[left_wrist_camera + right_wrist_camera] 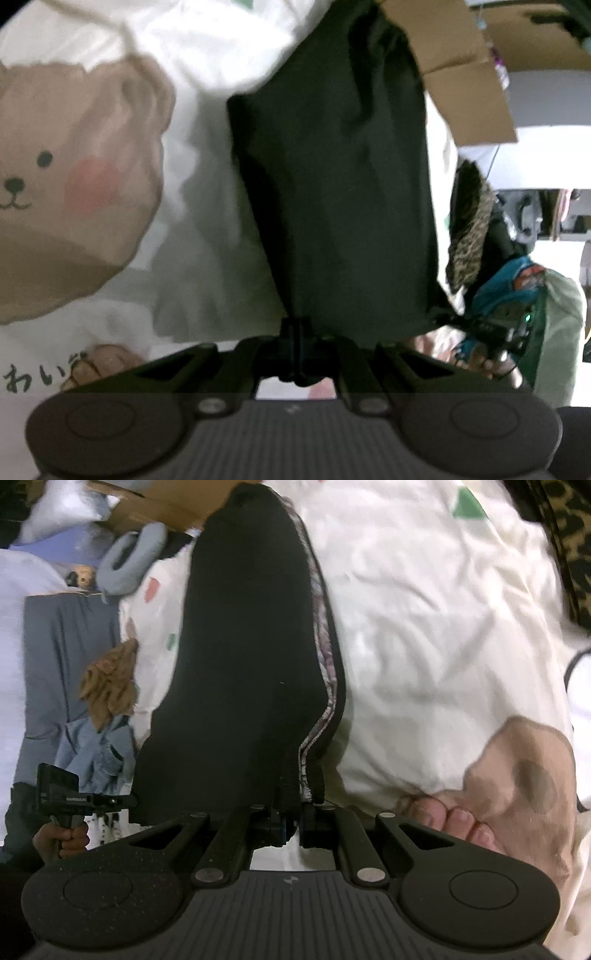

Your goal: Fold clothes

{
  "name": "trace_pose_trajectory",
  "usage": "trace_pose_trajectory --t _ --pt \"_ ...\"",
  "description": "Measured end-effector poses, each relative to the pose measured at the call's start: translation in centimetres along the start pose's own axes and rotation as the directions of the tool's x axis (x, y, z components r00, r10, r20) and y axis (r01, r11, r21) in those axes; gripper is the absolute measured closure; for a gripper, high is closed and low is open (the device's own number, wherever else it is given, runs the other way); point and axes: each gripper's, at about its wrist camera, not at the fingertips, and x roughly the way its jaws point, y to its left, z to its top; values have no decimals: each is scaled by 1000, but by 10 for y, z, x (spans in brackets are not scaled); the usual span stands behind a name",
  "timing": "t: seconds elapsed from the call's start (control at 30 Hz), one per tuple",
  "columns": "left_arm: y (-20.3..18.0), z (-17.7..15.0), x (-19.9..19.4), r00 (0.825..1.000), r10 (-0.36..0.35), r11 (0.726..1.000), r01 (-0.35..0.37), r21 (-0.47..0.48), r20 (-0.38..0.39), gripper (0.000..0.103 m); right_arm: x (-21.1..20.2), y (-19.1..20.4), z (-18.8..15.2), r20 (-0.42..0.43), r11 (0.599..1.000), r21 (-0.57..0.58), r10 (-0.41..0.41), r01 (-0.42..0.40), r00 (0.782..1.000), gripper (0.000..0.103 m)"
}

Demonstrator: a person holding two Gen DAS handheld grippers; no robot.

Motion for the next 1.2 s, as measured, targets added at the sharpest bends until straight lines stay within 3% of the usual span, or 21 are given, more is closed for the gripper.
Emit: trace_pose_trajectory --t 0.27,0.37,0.47,0.67,0.97,1.2 --pt "7 2 18 999 35 999 -34 26 -30 101 -1 -4 0 -61 996 -38 -88 86 994 94" --pt "11 2 19 999 39 999 -39 20 -30 101 -8 -5 0 -47 993 -30 -114 112 992 81" --pt "15 1 19 999 41 999 -41 16 -29 101 -17 -4 4 -10 992 -30 -122 121 993 59" --pt "21 0 21 999 42 999 -41 10 -31 101 -16 -2 19 12 990 -42 -132 132 991 58" --pt "27 1 25 998 45 999 -45 8 -32 100 20 -8 30 -56 994 -56 -98 95 994 54" --pt "31 2 32 999 49 999 -49 -6 -17 100 25 -27 36 -60 1000 17 -7 8 998 54"
